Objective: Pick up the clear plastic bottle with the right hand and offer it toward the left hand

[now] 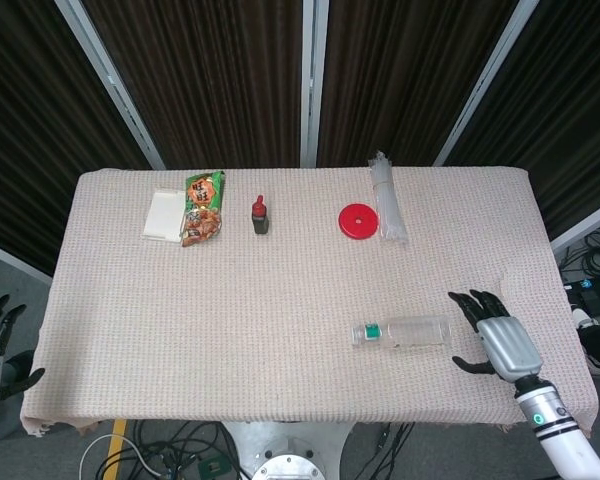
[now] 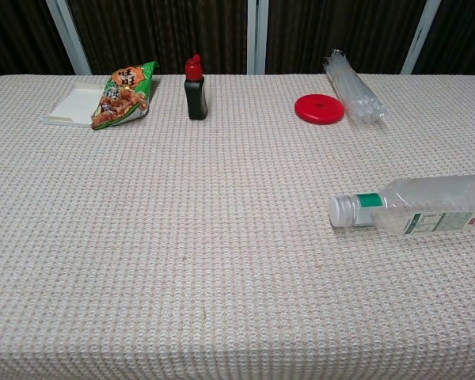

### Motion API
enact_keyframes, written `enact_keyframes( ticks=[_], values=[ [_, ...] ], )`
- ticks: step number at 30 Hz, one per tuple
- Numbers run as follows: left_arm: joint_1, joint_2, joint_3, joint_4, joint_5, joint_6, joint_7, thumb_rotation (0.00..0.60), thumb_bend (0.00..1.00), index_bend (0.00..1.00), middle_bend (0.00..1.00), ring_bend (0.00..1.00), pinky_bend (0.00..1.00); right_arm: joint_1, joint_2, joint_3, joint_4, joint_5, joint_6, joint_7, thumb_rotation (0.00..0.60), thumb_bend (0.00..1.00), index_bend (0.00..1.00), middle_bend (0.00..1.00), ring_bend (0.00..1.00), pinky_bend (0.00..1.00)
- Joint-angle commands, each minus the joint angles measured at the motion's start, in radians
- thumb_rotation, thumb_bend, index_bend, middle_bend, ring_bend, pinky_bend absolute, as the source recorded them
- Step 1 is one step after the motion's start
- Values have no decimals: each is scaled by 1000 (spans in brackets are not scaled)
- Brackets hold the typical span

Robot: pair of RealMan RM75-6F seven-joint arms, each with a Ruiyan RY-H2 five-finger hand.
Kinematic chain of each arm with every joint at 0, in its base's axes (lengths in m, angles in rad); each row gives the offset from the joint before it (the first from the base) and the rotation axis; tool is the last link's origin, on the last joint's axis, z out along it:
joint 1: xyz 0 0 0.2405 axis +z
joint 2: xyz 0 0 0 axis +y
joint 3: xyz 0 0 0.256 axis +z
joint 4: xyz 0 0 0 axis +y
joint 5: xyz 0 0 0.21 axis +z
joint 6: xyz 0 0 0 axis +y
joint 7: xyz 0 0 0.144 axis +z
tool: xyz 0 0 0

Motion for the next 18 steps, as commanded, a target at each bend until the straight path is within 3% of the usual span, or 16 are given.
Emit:
enact_keyframes(
  ticks=[1,7,18],
  values=[
    [0,1,-1,3,-5,-4,-5,600,92,139,11,0,0,74,-44,2,37,73,-122,-36,600,49,30,98,0,4],
    [-6,2,-2,7,-6,-15,-10,600,92,139,11,0,0,136,-95,7,100,119,-220,-63,600,50,30,120,0,5],
    [-6,3,-4,11,-12,-18,-18,600,92,139,11,0,0,189,-156,18,157,112,-244,-55,600,102,88,189,28,44]
  ],
)
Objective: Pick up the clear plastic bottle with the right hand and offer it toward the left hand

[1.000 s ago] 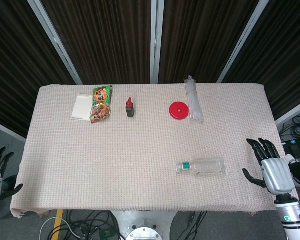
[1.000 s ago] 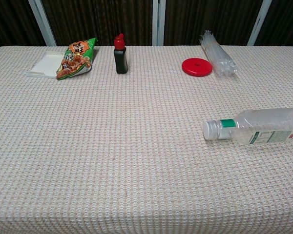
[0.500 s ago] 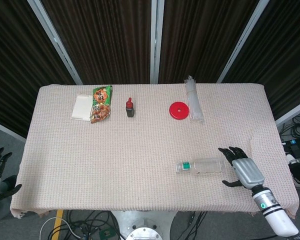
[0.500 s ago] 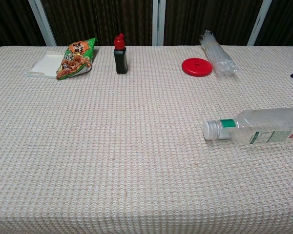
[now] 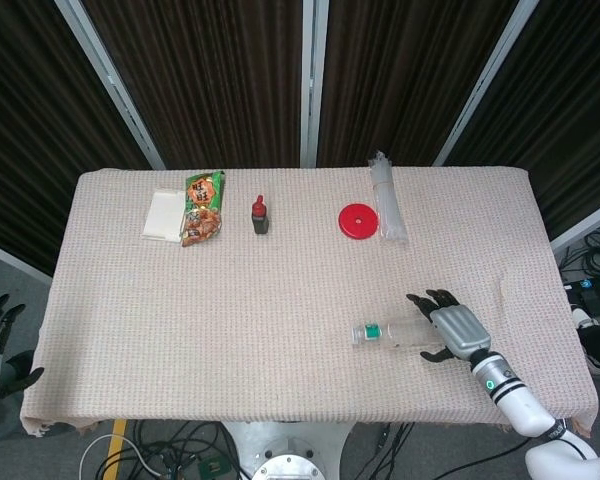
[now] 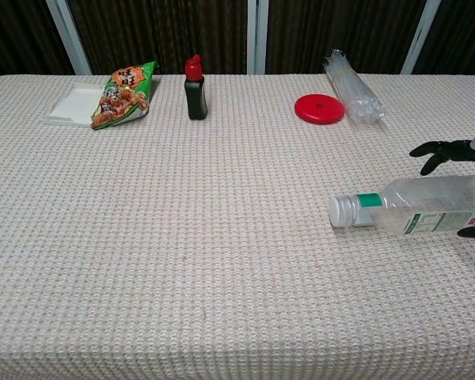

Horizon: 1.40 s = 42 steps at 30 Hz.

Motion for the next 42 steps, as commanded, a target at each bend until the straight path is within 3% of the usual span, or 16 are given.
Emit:
enact_keyframes(
  ticks=[1,8,13,16,20,28,35,42],
  values=[
    [0,0,0,1,-1,-1,-1,600,92,139,11,0,0,5,-8,1,8,-6,5,7,600,105,101,198,37,51],
    [-1,-3,0,7,-3,-5,-5,600,92,139,11,0,0,19,-36,-5,35,-20,7,31,600,139,184,255,89,112],
    [-4,-3,0,10,-3,-9,-6,600,92,139,11,0,0,20,-59,-9,61,-40,32,46,600,224,319,345,182,244],
    [-12,-2,0,9,1,-21,-5,600,92,139,11,0,0,19,-75,-10,78,-68,61,65,600,326,427,414,258,340],
    [-32,-3,-9,3,36,-14,-17,600,92,139,11,0,0,15,-79,-4,80,-129,128,155,600,394,503,467,315,415],
    [-149,6,-24,-25,207,-52,-114,600,91,139,11,0,0,49,-124,19,95,-255,243,391,600,403,525,484,332,437],
    [-286,-25,-34,-45,310,-145,-213,600,91,139,11,0,0,131,-194,34,105,-300,220,543,600,422,533,488,335,457],
    [-388,-95,-63,-56,318,-208,-255,600,91,139,11,0,0,213,-257,59,122,-297,175,600,600,440,550,497,342,461]
  ],
)
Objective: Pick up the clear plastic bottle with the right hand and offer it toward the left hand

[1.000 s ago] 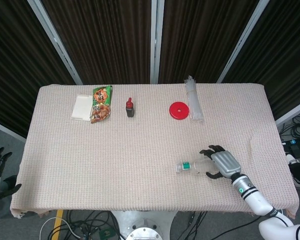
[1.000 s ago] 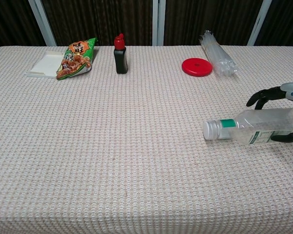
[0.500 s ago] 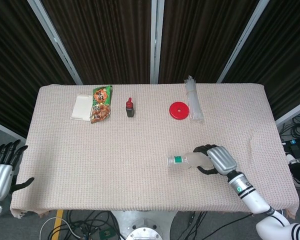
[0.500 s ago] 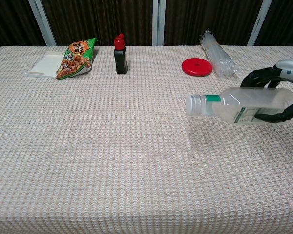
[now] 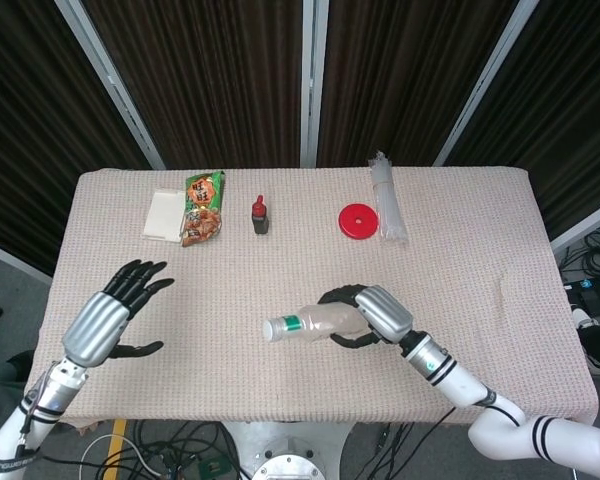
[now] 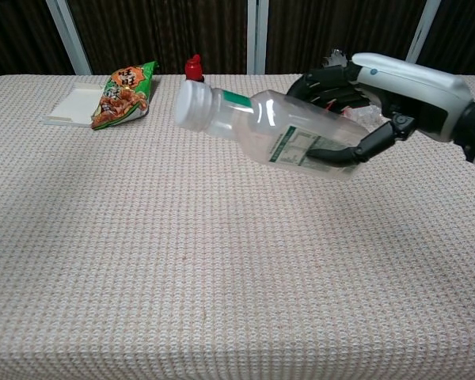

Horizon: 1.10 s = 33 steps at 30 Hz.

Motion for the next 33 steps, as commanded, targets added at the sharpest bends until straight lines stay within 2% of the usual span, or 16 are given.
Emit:
enact_keyframes(
  ticks=[1,13,33],
  values=[
    [-38,-39,-17,-7,0,-21,-13,600,91,139,11,0,0,28,-27,13,12,4,-15,17,600,444,551,498,344,464],
    [-110,-159,-36,-13,-5,-15,-3,600,88,138,11,0,0,78,-83,25,33,32,-14,57,600,456,557,502,349,475],
    [-163,-222,-25,-25,-25,-16,38,600,86,138,11,0,0,107,-98,8,30,56,-15,52,600,456,562,507,353,478]
  ],
)
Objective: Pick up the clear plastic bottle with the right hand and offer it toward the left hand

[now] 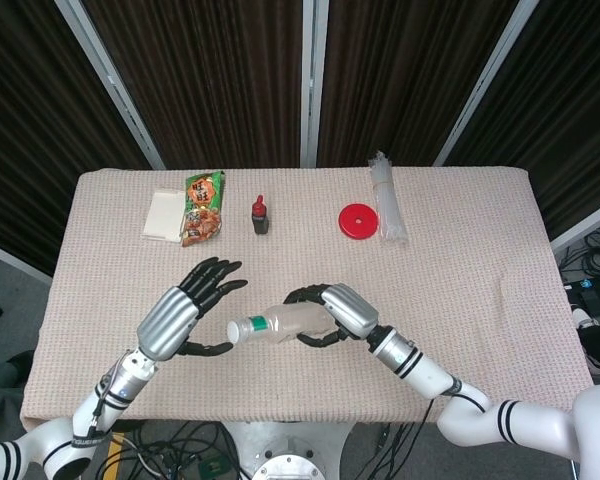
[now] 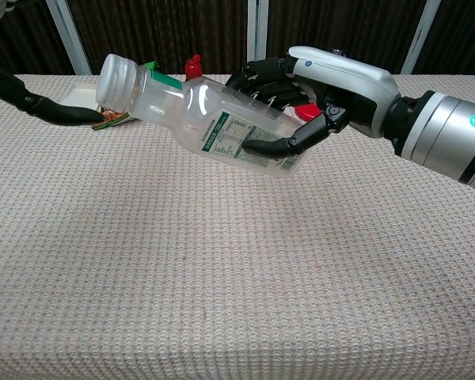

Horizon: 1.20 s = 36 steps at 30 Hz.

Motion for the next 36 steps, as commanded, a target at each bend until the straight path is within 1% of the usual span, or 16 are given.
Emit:
enact_keyframes(
  ticks=[1,18,28,36],
  values=[
    [-3,-3,-1,-2,-3,3,5,600,85,138,11,0,0,2,0,-2,-3,3,-2,-5,600,456,562,507,352,478],
    [-18,-10,6,-21,1,30,23,600,79,138,11,0,0,20,-10,-6,1,28,-21,-24,600,455,563,508,353,482],
    [-13,4,29,-23,7,39,38,600,79,138,11,0,0,18,-11,0,4,39,-4,-22,600,456,564,508,353,482],
    [-20,-7,22,-21,-1,40,49,600,78,138,11,0,0,21,-13,-9,-3,29,-3,-25,600,456,566,510,356,484]
  ],
)
